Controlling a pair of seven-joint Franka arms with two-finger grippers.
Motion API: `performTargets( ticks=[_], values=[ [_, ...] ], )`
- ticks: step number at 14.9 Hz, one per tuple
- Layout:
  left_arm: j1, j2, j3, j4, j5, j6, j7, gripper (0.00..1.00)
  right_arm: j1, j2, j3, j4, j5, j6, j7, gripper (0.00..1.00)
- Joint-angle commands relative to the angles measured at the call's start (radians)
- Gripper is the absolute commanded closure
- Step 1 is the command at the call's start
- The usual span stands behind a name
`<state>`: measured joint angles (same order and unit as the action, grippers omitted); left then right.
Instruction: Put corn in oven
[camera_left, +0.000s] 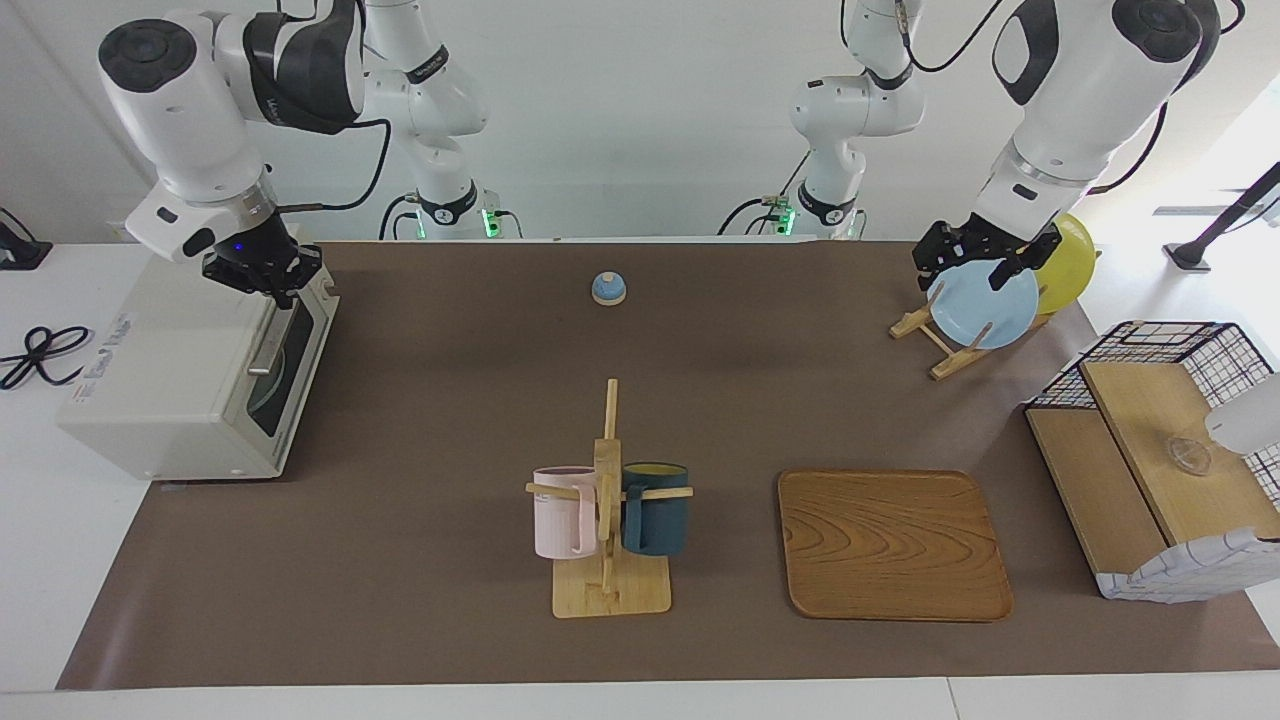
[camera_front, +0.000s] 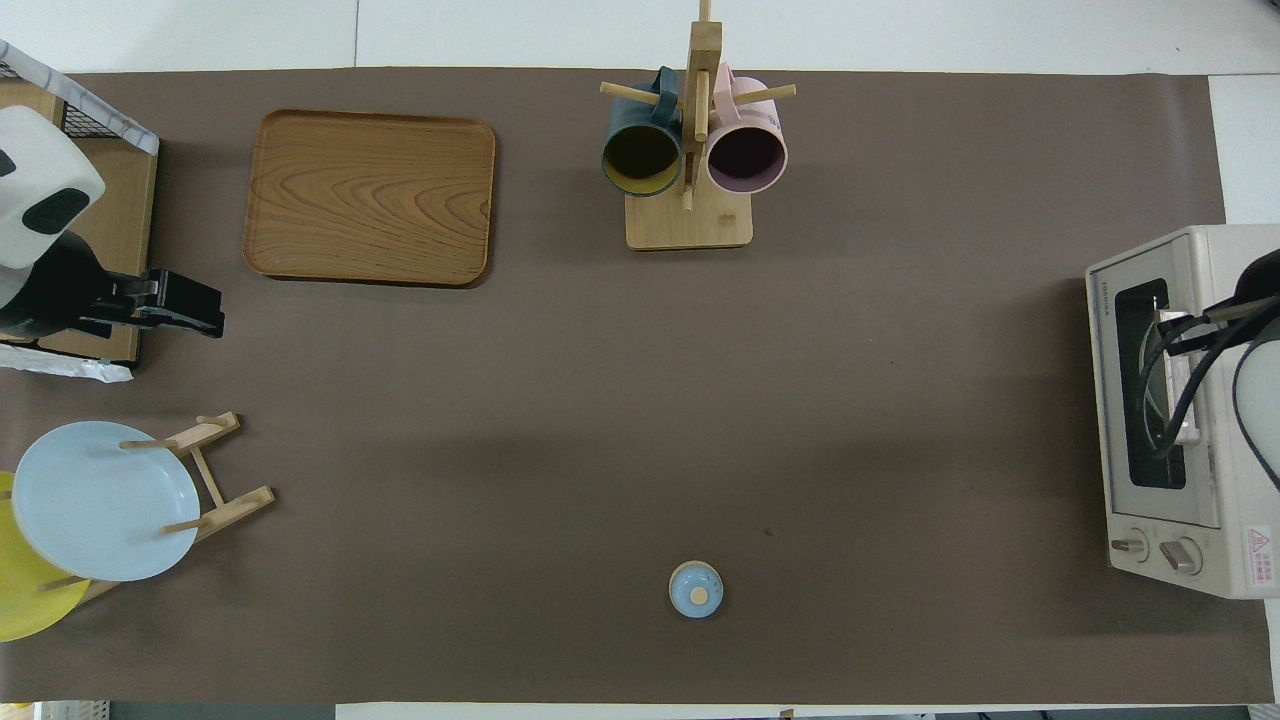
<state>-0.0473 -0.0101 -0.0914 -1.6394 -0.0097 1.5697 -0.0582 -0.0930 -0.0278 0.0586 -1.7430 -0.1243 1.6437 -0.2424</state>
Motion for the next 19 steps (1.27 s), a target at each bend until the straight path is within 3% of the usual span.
performTargets(
  ticks=[1, 2, 4, 5, 6, 10, 14, 19],
  values=[
    [0.009, -0.025, -0.005, -0.030, 0.008, 0.012, 0.006, 0.00, 0.059, 0.072, 0.007, 0.085, 0.052, -0.053, 0.085, 1.00],
    [0.009, -0.025, -0.005, -0.030, 0.008, 0.012, 0.006, 0.00, 0.055, 0.072, 0.006, 0.088, 0.089, -0.079, 0.109, 1.00],
    [0.009, -0.025, -0.004, -0.030, 0.008, 0.012, 0.006, 0.00, 0.058, 0.068, 0.004, 0.089, 0.112, -0.099, 0.112, 0.64],
    [0.009, -0.025, -0.005, -0.030, 0.010, 0.012, 0.006, 0.00, 0.058, 0.063, 0.004, 0.088, 0.112, -0.104, 0.112, 0.23],
    [0.009, -0.025, -0.005, -0.030, 0.008, 0.010, 0.006, 0.00, 0.059, 0.060, 0.004, 0.088, 0.112, -0.110, 0.111, 0.00],
    [0.009, -0.025, -0.005, -0.030, 0.008, 0.012, 0.006, 0.00, 0.064, 0.051, 0.000, 0.083, 0.120, -0.128, 0.114, 0.00],
    [0.009, -0.025, -0.005, -0.030, 0.008, 0.012, 0.006, 0.00, 0.142, 0.031, -0.072, 0.083, 0.115, -0.123, 0.112, 0.00],
    [0.009, -0.025, -0.005, -0.030, 0.008, 0.012, 0.006, 0.00, 0.136, 0.009, -0.074, 0.062, 0.121, -0.107, 0.127, 0.00]
  ],
)
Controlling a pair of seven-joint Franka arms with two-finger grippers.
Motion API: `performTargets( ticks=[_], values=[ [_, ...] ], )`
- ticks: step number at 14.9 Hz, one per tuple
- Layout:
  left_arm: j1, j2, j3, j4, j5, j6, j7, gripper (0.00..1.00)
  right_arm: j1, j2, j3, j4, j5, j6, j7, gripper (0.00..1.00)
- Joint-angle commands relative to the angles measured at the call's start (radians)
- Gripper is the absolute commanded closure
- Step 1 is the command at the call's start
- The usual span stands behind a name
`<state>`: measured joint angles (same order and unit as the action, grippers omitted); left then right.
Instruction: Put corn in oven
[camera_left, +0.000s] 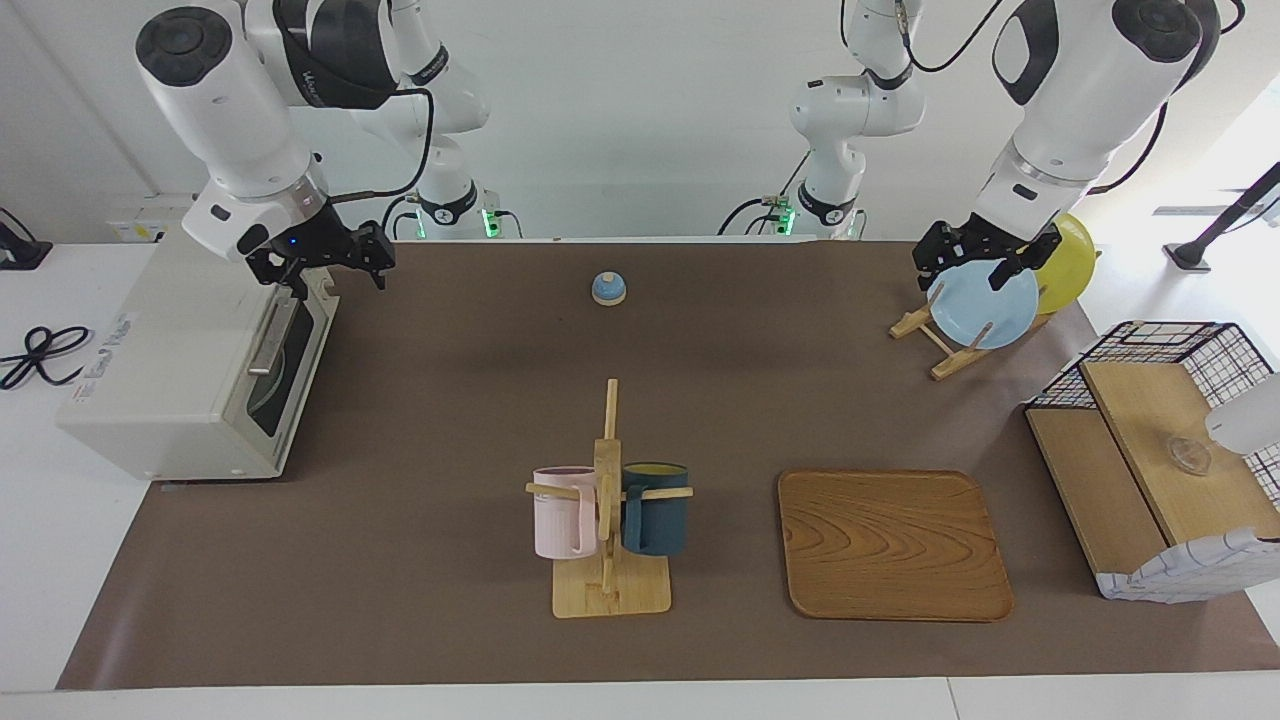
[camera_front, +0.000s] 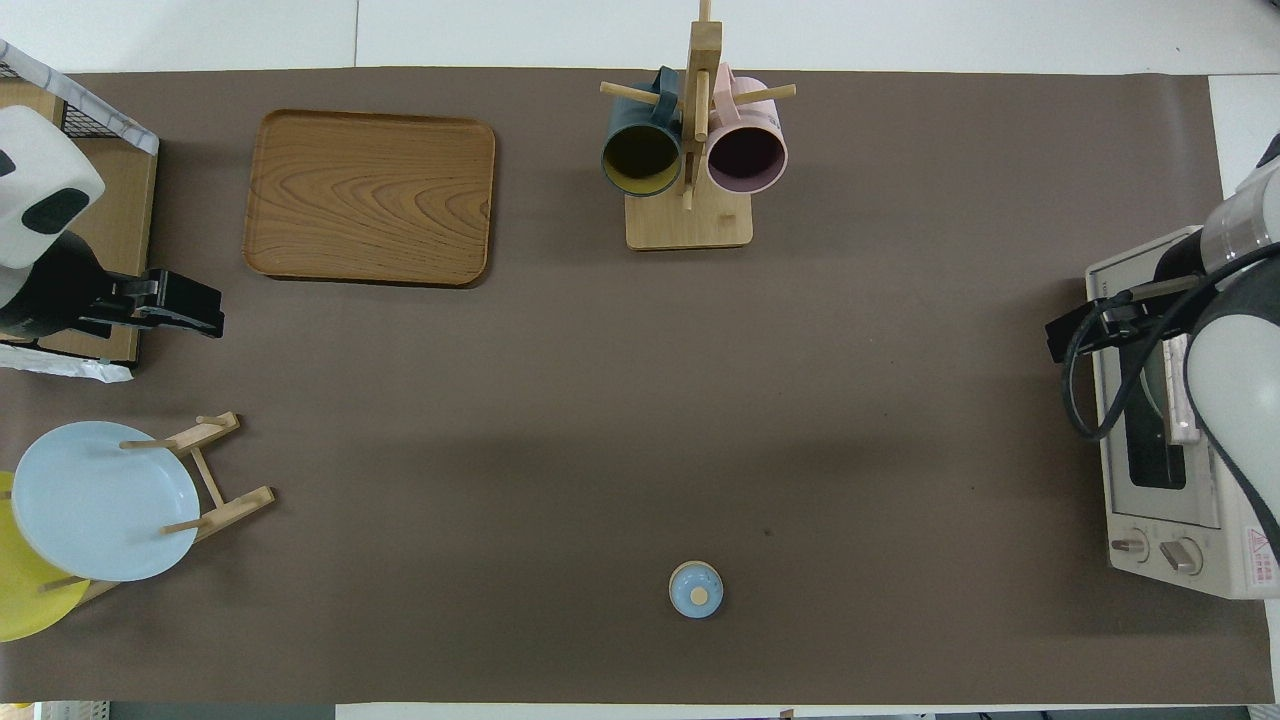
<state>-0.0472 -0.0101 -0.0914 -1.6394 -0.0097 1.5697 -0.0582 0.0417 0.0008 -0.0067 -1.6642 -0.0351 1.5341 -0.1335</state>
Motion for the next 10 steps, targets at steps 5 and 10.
performTargets(
  ticks=[5, 10],
  values=[
    [0.009, -0.025, -0.005, -0.030, 0.008, 0.010, 0.006, 0.00, -0.013, -0.015, -0.009, -0.006, 0.034, 0.011, 0.017, 0.00],
    [0.009, -0.025, -0.005, -0.030, 0.008, 0.012, 0.006, 0.00, -0.013, -0.015, -0.009, -0.006, 0.031, 0.027, 0.018, 0.00]
  ],
)
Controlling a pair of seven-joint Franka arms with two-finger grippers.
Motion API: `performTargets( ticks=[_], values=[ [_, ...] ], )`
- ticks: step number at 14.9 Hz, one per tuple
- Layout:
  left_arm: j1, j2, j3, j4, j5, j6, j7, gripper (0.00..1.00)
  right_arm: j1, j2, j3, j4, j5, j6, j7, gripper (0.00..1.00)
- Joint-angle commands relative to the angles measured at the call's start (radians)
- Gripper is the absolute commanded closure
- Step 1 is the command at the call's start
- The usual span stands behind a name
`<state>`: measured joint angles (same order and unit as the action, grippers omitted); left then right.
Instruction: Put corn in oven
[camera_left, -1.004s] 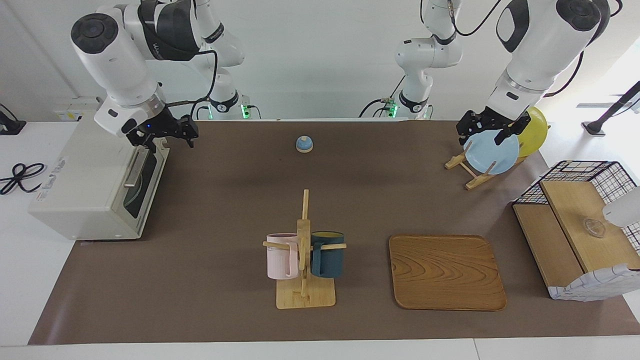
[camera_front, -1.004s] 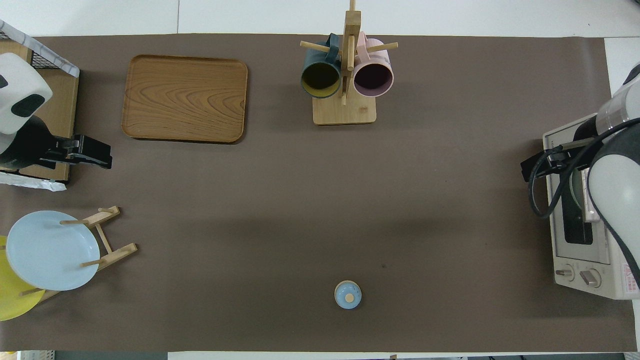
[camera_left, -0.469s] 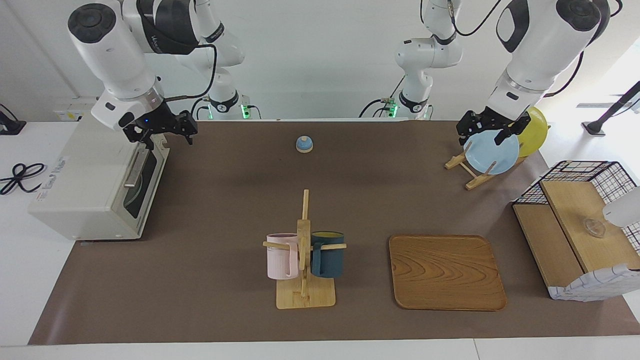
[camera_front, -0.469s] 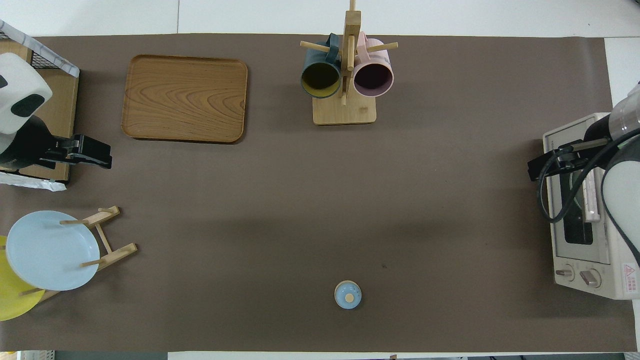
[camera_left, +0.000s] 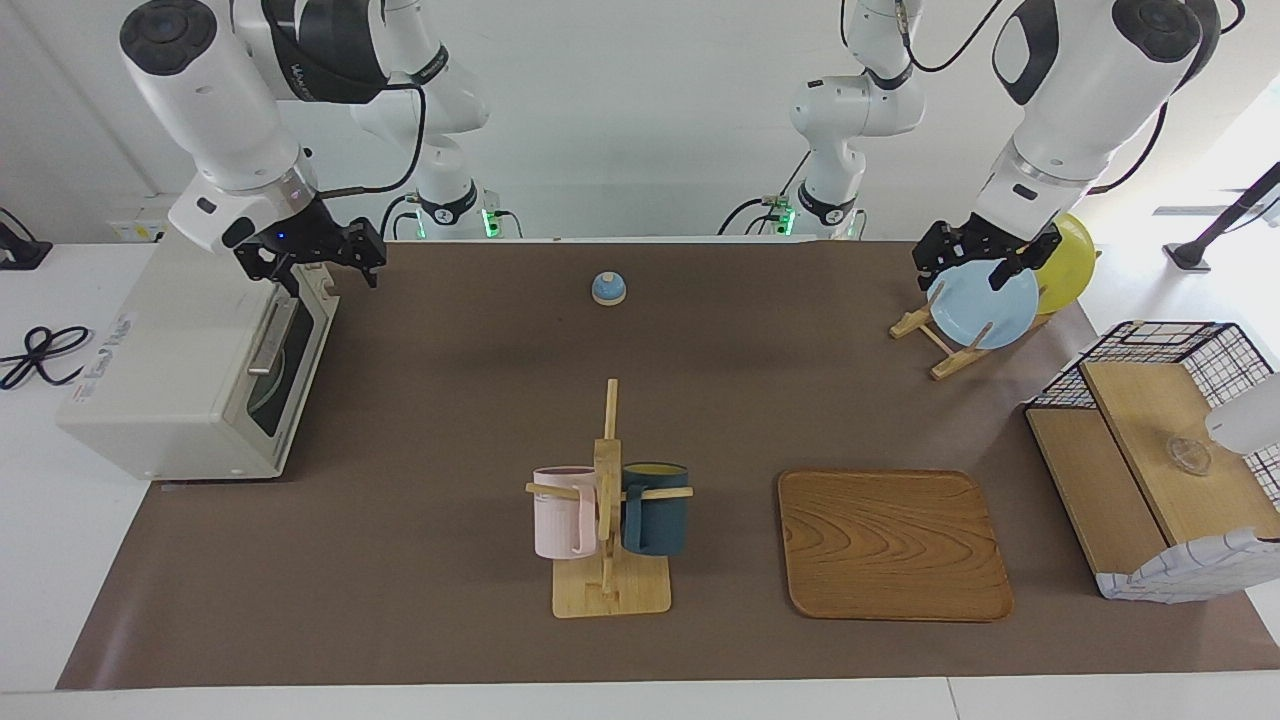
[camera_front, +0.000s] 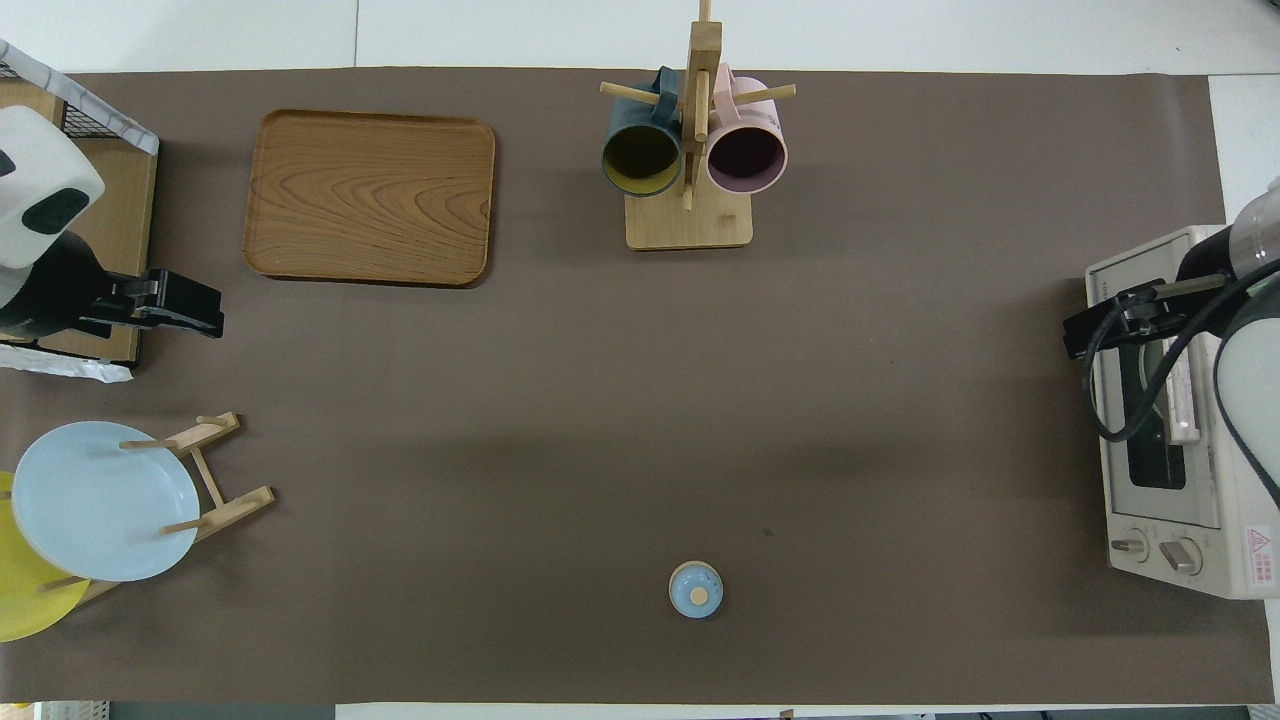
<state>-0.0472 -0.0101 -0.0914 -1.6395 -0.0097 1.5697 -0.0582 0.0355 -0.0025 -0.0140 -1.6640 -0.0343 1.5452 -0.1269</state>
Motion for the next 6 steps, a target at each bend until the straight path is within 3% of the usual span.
performTargets(
  ticks=[1, 6],
  values=[
    [0.009, -0.025, -0.005, -0.030, 0.008, 0.012, 0.006, 0.00, -0.008, -0.011, -0.001, -0.007, 0.030, 0.016, 0.010, 0.00],
    [0.009, -0.025, -0.004, -0.030, 0.008, 0.012, 0.006, 0.00, -0.026, -0.010, 0.000, -0.008, 0.033, 0.026, 0.009, 0.00]
  ],
)
